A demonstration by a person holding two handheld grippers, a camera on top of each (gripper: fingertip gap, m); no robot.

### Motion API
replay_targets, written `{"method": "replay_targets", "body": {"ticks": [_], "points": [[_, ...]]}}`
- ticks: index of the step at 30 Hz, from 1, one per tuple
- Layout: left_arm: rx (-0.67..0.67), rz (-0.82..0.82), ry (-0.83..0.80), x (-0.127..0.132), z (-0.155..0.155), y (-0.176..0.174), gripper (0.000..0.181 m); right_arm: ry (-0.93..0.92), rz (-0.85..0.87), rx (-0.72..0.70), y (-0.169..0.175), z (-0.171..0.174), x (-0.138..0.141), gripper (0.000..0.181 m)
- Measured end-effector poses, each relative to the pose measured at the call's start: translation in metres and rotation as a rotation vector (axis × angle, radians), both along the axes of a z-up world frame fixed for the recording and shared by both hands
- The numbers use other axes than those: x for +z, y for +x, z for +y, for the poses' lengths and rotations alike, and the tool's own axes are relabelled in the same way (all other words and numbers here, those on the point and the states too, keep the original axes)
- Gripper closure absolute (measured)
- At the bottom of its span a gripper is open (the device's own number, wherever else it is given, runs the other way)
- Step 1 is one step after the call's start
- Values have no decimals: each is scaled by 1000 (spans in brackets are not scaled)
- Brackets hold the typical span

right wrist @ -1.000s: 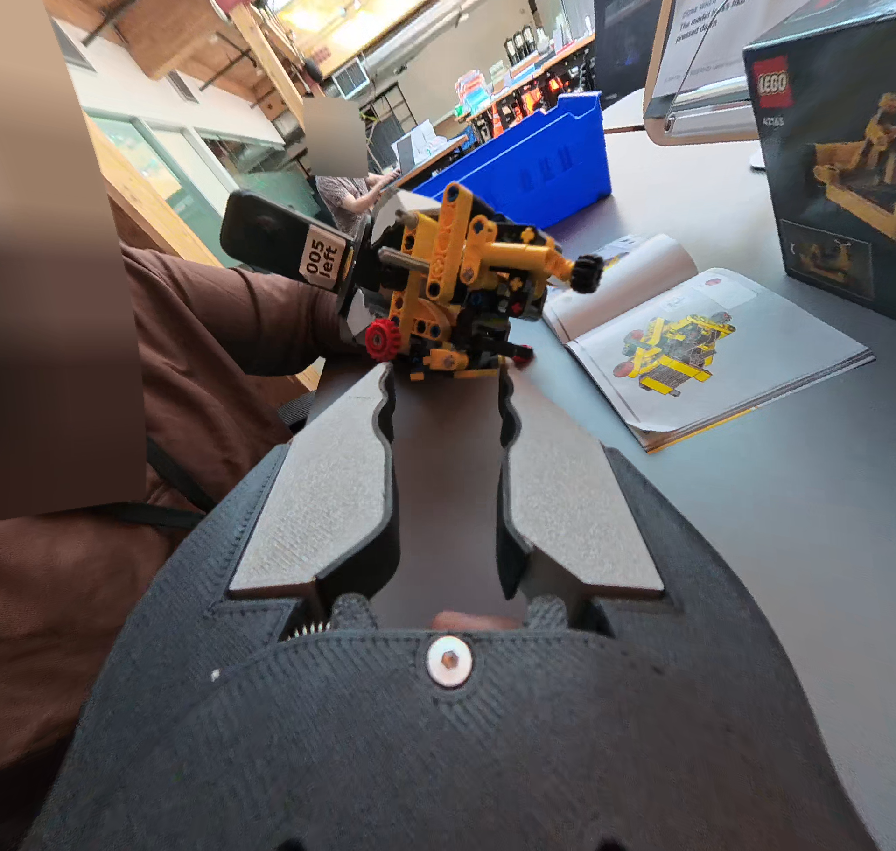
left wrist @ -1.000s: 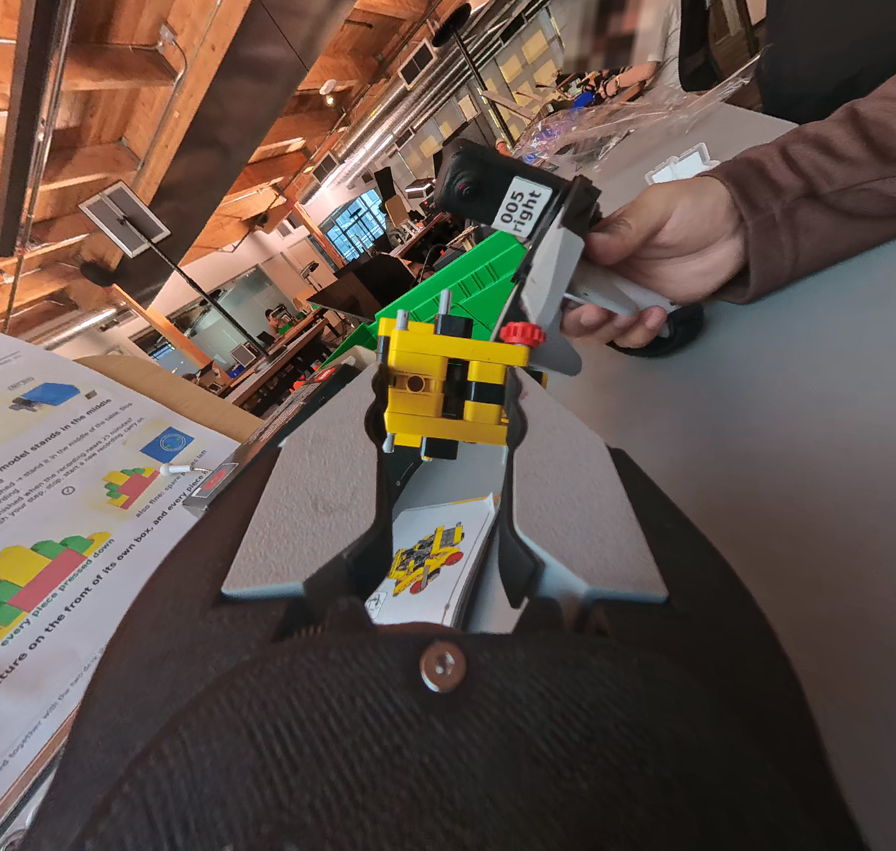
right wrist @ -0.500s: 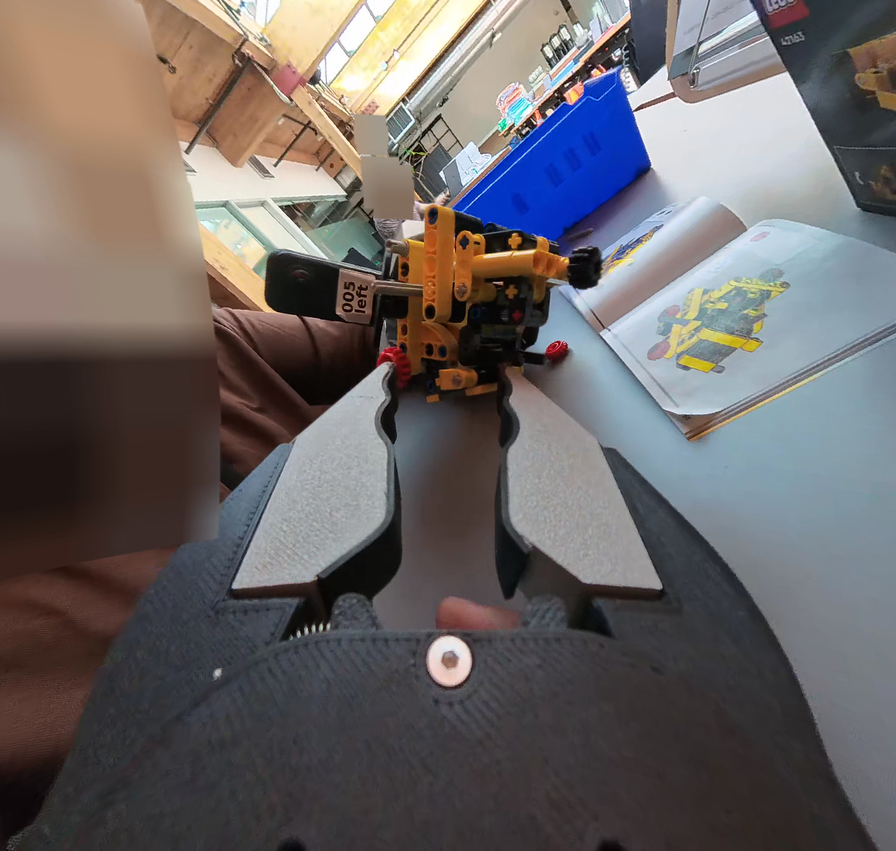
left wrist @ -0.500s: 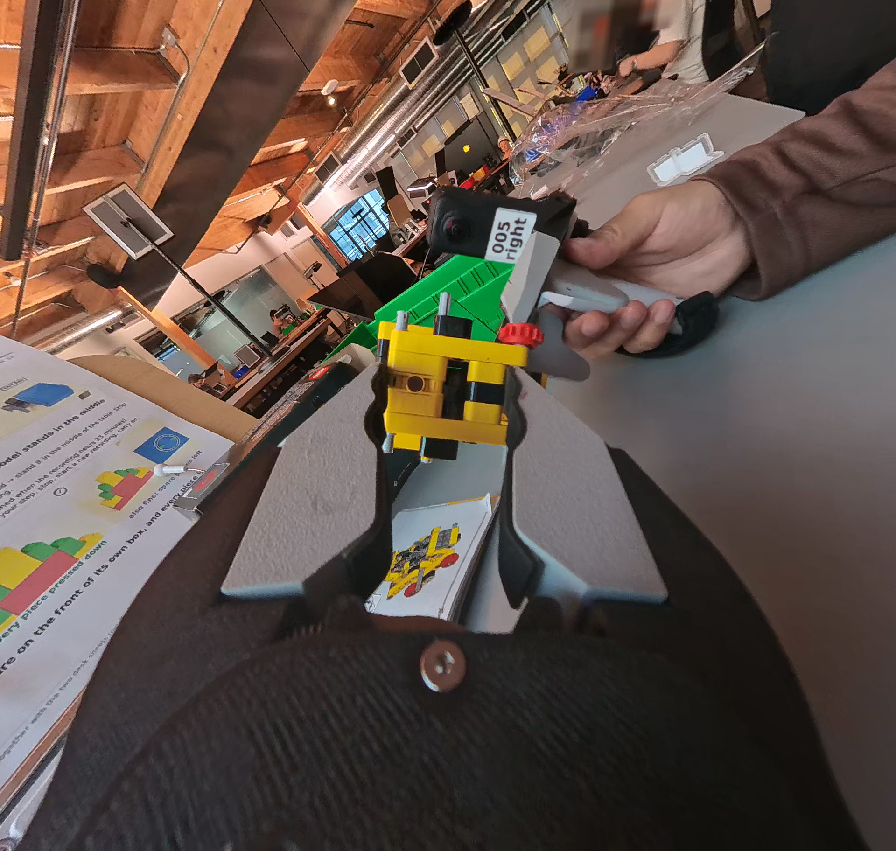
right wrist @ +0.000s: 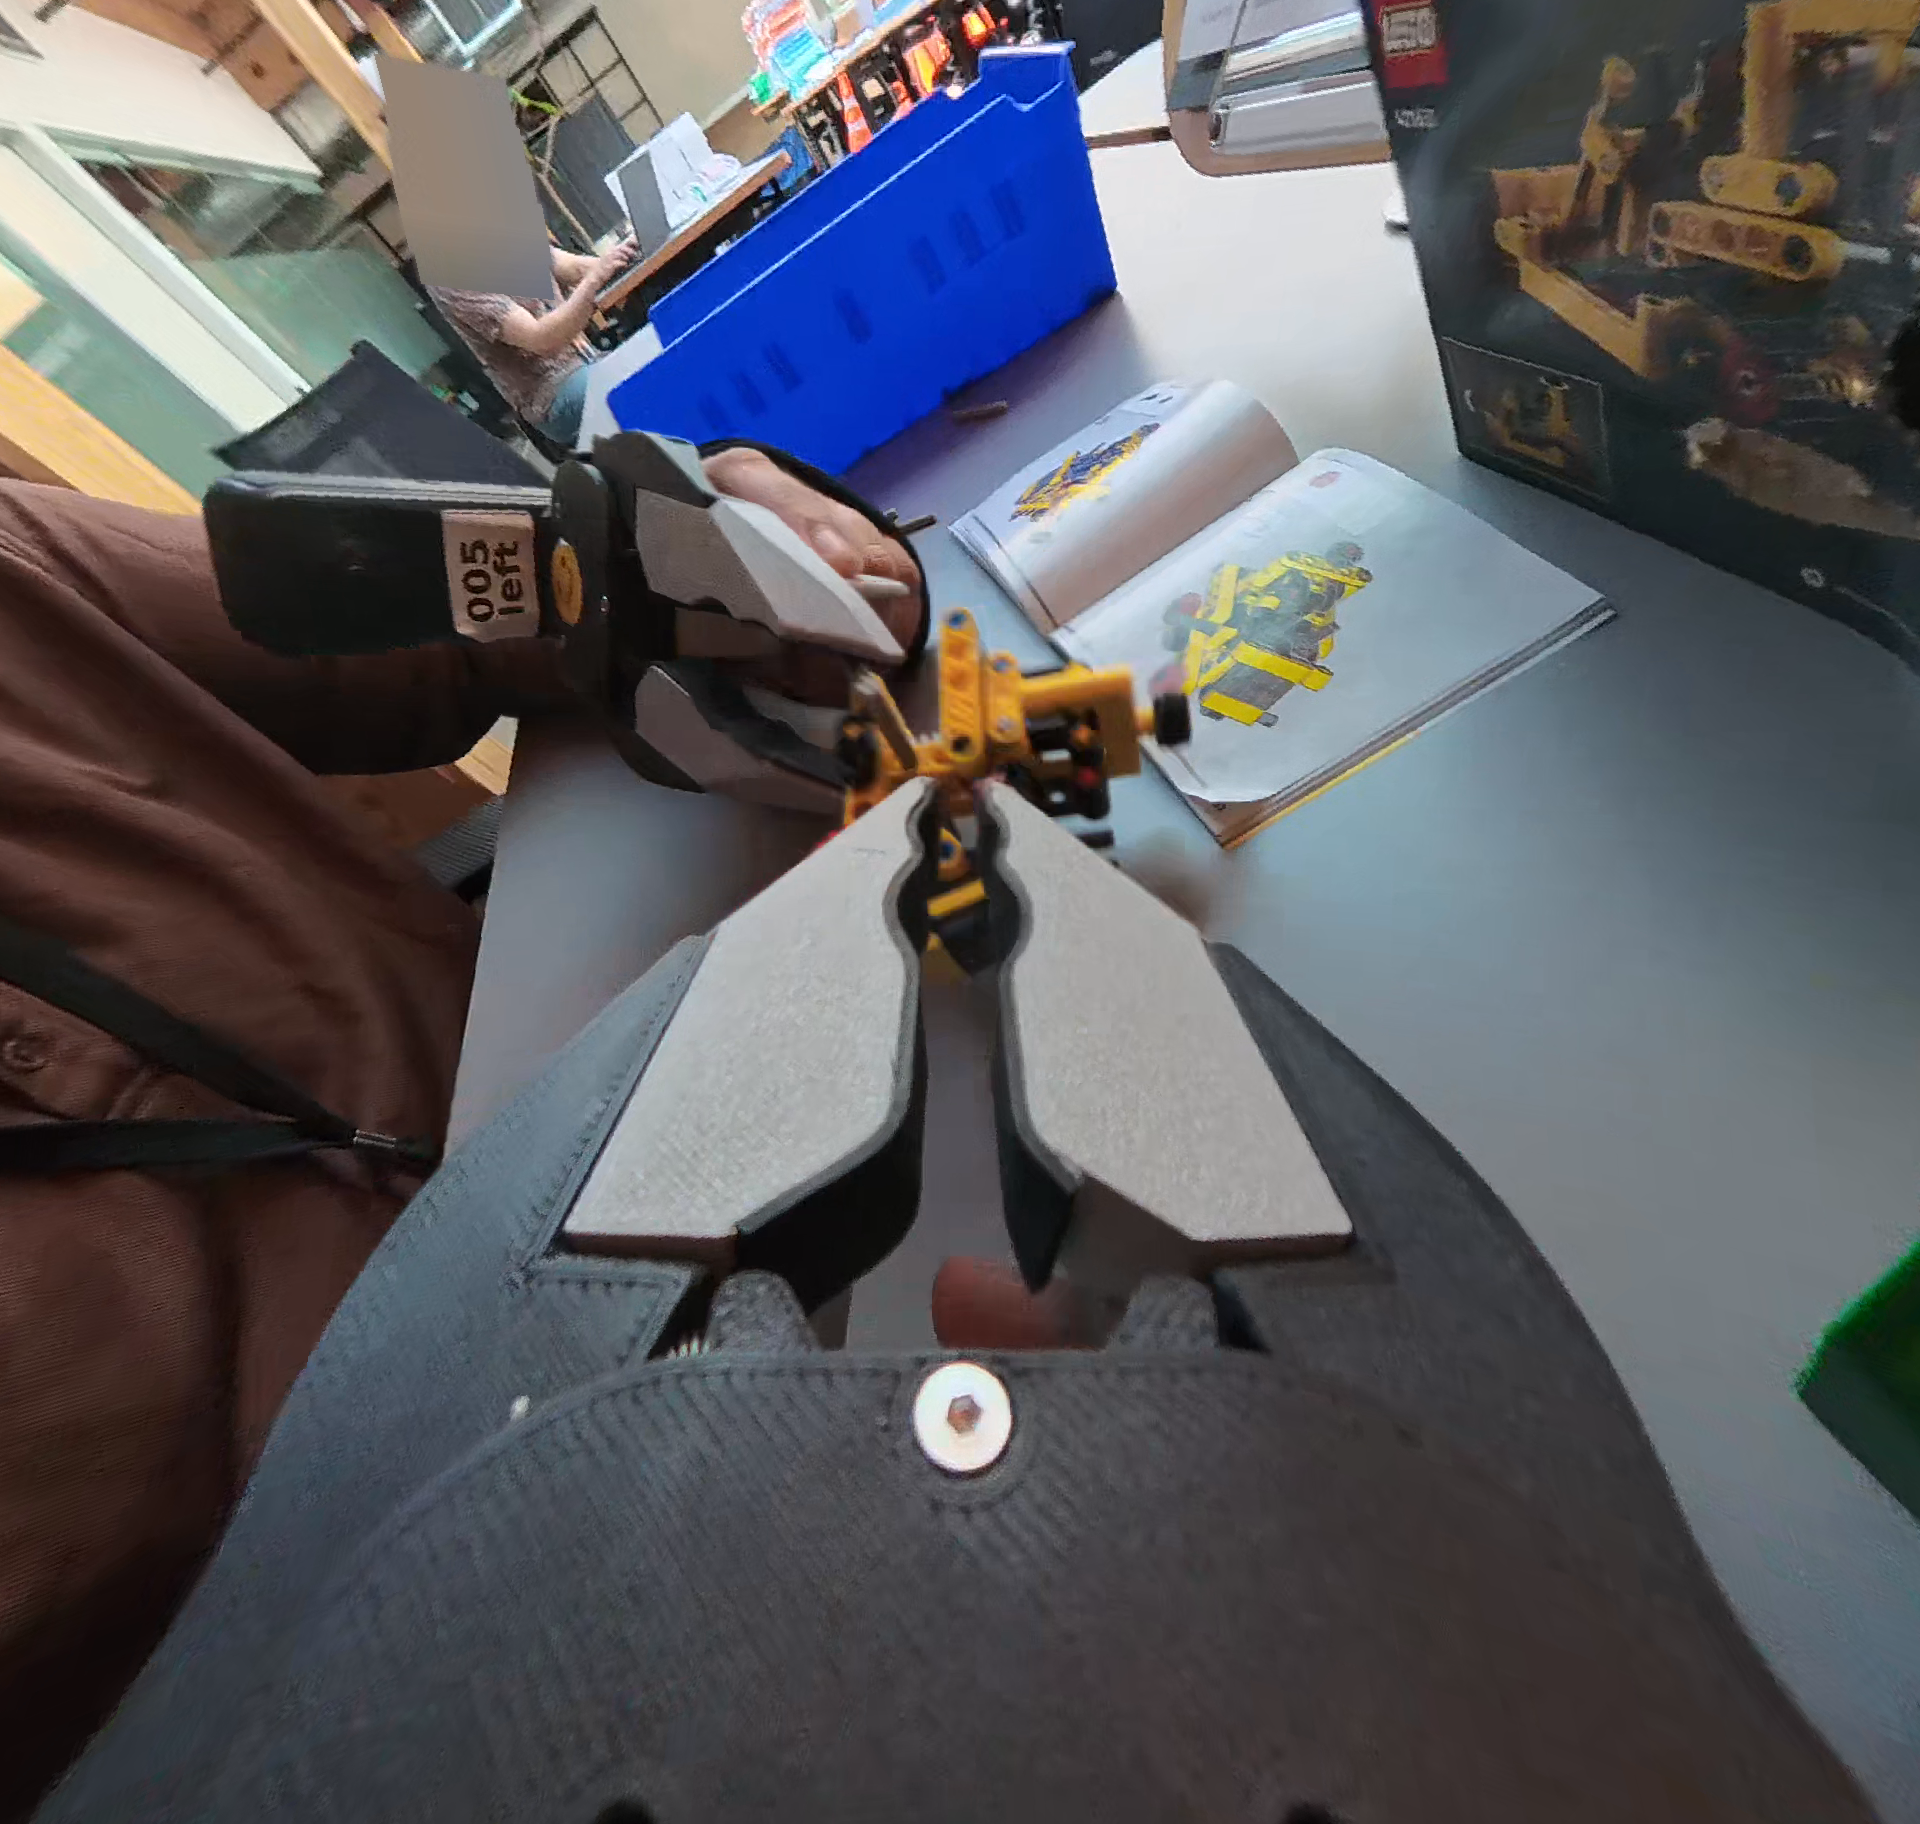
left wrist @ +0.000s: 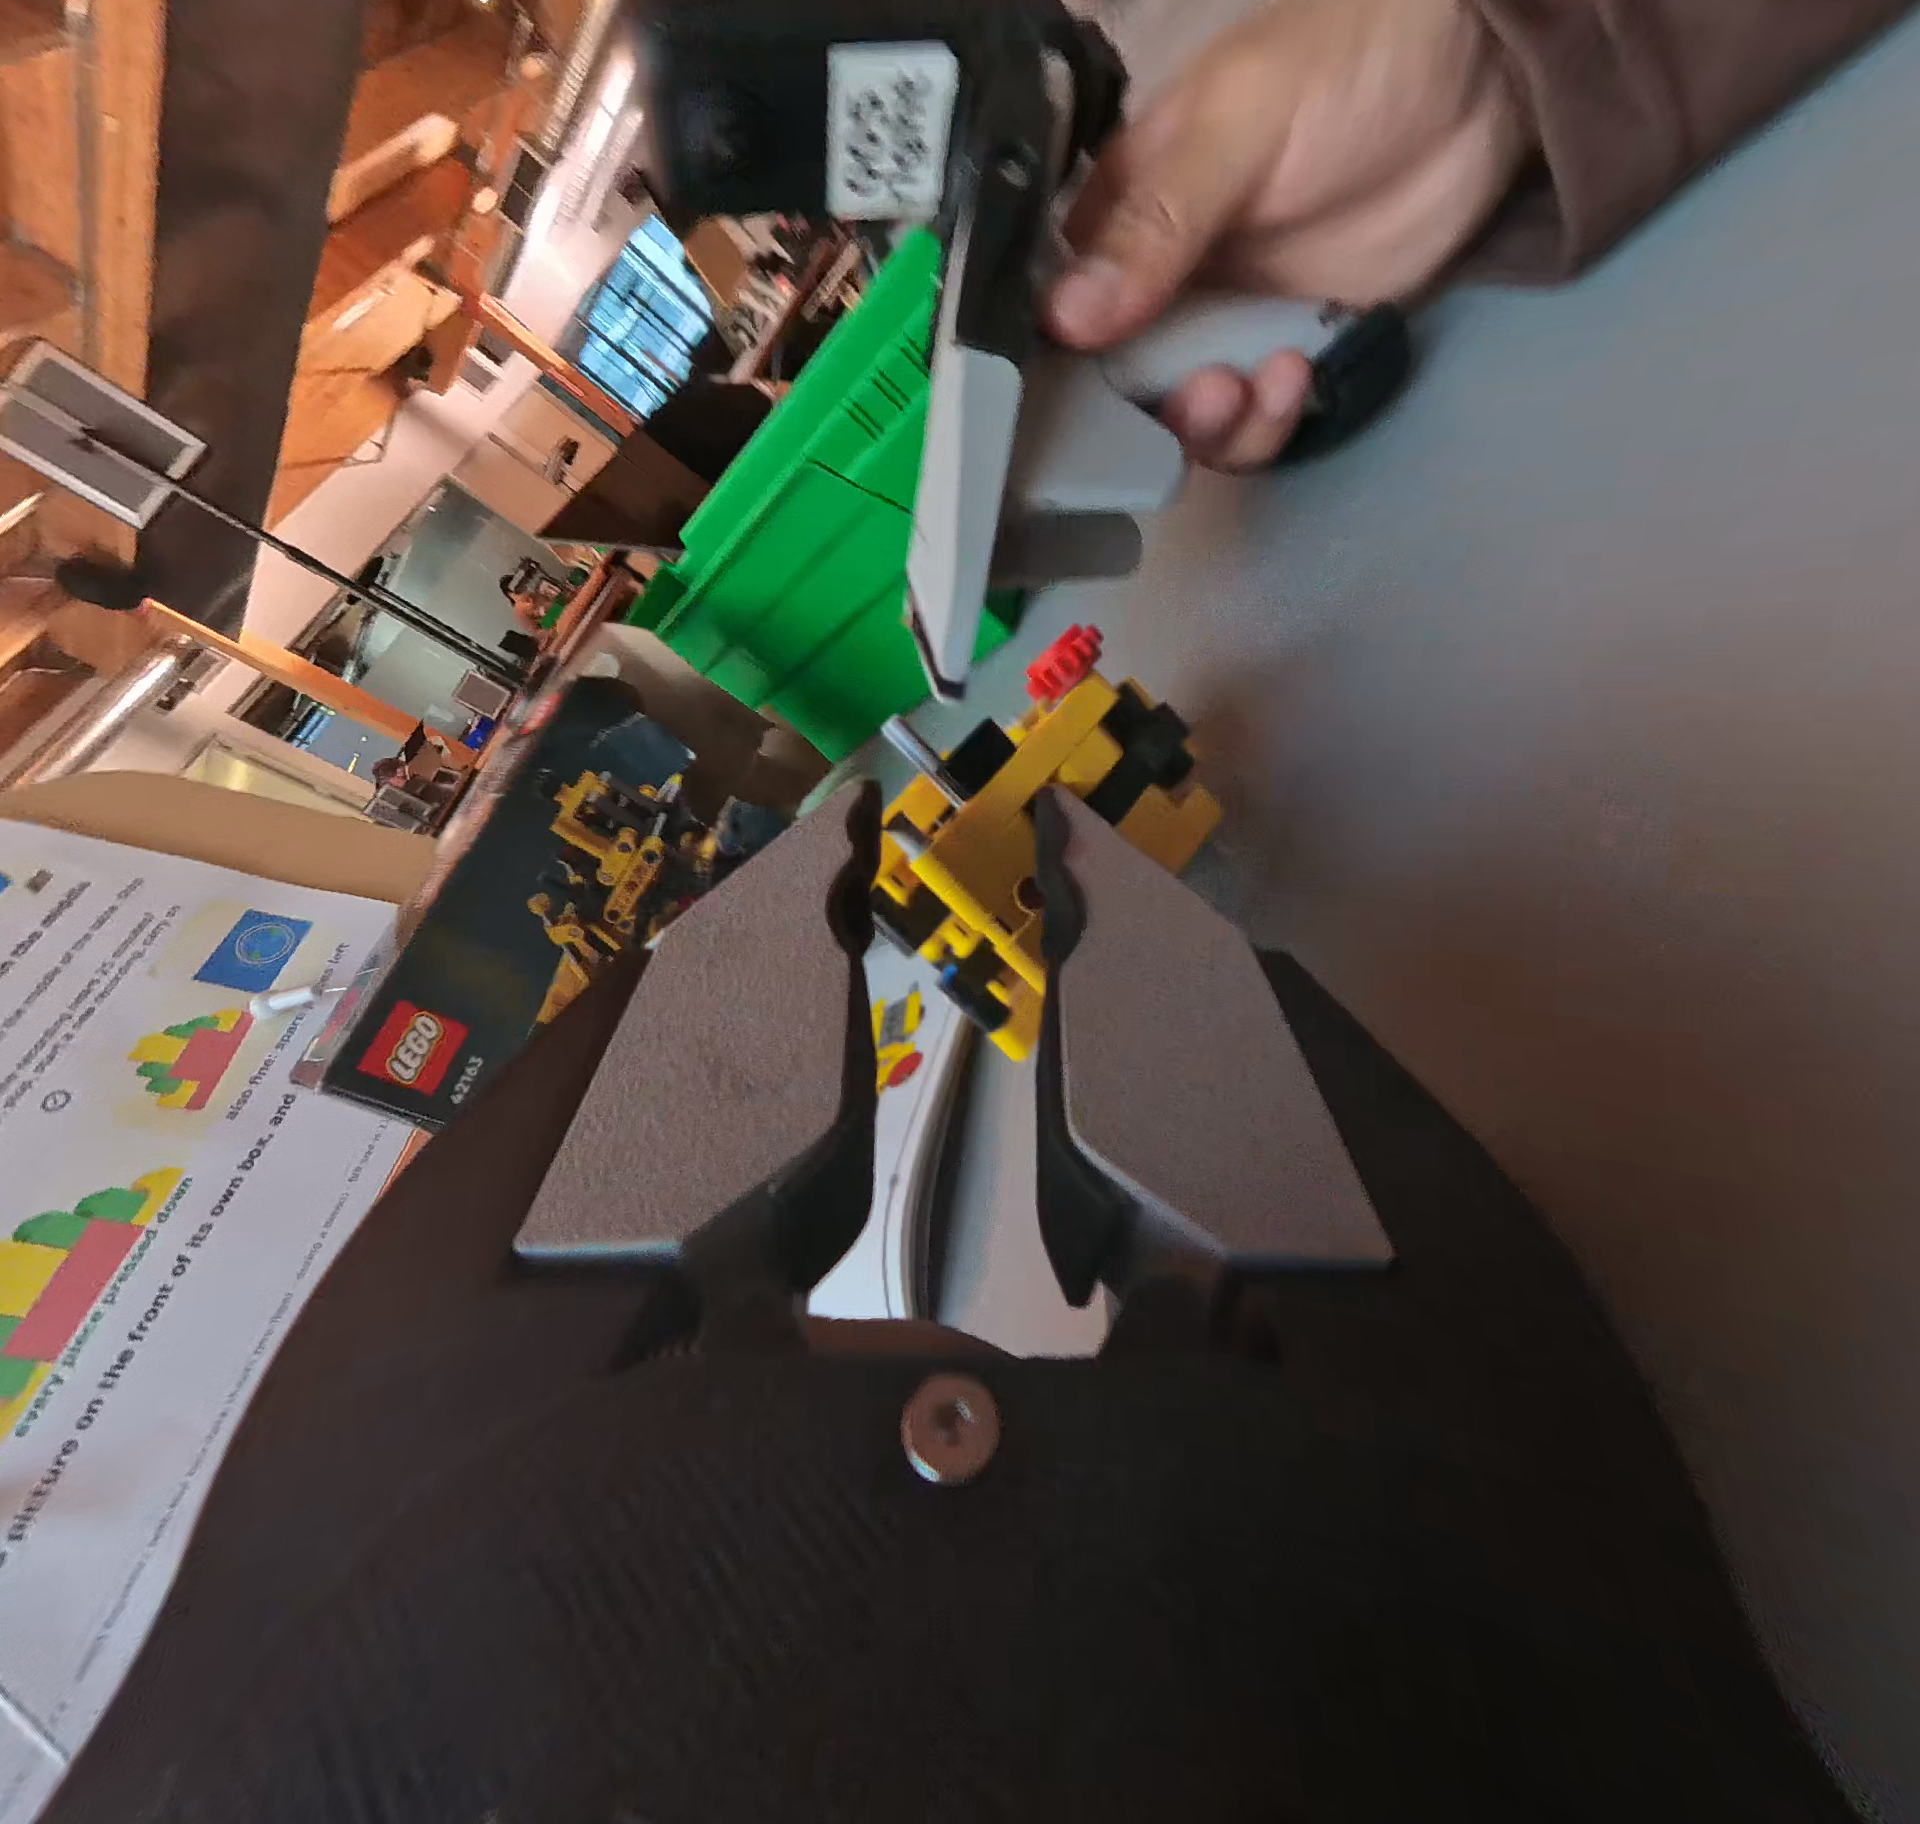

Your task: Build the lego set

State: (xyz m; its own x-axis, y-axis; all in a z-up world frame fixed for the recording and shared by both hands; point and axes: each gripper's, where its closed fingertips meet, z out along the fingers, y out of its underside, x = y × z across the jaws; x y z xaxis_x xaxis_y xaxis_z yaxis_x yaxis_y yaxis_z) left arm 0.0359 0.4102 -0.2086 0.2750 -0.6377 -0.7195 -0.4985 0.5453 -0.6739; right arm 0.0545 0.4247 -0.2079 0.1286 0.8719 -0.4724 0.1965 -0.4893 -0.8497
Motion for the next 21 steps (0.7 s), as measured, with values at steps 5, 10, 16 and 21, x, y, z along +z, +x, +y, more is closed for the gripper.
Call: {"method": "replay_targets", "body": {"ticks": [5, 10, 16, 21], "points": [[-8, 69, 57, -9, -6, -2, 164, 27, -72, 30, 1, -7, -9, 166], [33, 47, 35, -6, 1, -16, 164, 38, -85, -9, 8, 1, -10, 158], [62, -13, -30, 2, 2, -27, 163, 33, -108, -1, 9, -1, -13, 155], [57, 30, -164, -8, 7, -26, 155, 27, -152, 22, 7, -4, -20, 154]]}}
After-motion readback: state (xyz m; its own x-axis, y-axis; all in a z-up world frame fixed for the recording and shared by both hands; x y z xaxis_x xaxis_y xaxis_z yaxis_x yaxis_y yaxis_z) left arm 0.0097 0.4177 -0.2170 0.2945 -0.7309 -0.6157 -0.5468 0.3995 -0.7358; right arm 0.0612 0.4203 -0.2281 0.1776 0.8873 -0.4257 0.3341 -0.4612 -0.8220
